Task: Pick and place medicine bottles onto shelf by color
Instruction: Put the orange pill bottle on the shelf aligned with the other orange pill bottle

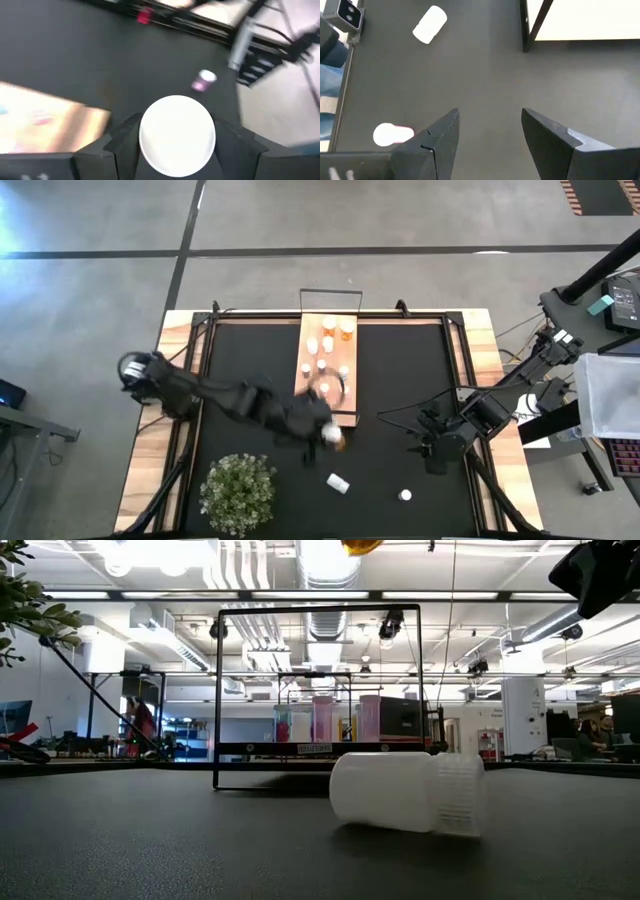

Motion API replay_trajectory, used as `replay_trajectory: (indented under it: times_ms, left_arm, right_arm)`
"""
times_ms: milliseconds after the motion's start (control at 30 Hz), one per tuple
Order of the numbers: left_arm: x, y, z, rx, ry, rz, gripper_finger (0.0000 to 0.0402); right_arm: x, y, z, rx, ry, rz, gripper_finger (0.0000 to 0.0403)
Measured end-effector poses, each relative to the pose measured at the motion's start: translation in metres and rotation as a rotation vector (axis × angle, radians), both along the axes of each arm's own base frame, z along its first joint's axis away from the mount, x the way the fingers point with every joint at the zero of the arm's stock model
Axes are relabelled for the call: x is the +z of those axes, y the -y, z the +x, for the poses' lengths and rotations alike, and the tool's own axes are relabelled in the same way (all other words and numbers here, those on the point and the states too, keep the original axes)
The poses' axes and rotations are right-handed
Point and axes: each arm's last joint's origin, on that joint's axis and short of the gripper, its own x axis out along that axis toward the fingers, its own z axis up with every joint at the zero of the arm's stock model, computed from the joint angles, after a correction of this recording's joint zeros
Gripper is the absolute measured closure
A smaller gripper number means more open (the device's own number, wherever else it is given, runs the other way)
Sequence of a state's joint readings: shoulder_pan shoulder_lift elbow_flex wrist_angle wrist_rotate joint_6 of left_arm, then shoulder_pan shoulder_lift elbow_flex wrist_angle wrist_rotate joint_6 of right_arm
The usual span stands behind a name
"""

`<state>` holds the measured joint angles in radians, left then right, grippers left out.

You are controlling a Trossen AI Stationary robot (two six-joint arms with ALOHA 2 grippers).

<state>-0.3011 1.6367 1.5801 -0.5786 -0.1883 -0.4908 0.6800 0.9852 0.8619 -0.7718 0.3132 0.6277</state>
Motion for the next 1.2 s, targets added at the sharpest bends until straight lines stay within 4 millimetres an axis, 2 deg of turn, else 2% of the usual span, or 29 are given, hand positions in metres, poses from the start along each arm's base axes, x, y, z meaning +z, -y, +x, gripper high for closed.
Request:
replay_trajectory:
  times_ms: [100, 333, 467, 733, 933, 1033, 1200]
  left_arm:
    - [0.016, -0.038, -0.010, 0.087, 0.014, 0.024, 0.0204]
    - [0.027, -0.120, -0.022, 0.237, -0.017, 0.141, 0.0204]
    - [0.022, -0.165, -0.034, 0.310, -0.125, 0.221, 0.0204]
    - [-0.014, -0.247, -0.055, 0.422, -0.278, 0.207, 0.0204]
    - [-0.036, -0.281, -0.060, 0.357, -0.253, 0.239, 0.0204]
    - [-0.044, -0.293, -0.057, 0.331, -0.228, 0.283, 0.0203]
    - [-0.067, -0.311, -0.048, 0.306, -0.258, 0.245, 0.0203]
  right_arm:
    - [0.000, 0.000, 0.000, 0.000, 0.005, 0.004, 0.0200]
    - [0.001, -0.001, 0.001, 0.000, 0.014, 0.012, 0.0200]
    - [0.001, -0.001, 0.001, 0.000, 0.018, 0.015, 0.0200]
    - [0.001, -0.001, 0.002, 0.000, 0.021, 0.017, 0.0200]
    - [0.002, -0.001, 0.002, 0.000, 0.023, 0.018, 0.0200]
    - [0.002, -0.001, 0.002, 0.000, 0.023, 0.018, 0.0200]
    - [0.002, -0.001, 0.002, 0.000, 0.023, 0.018, 0.0200]
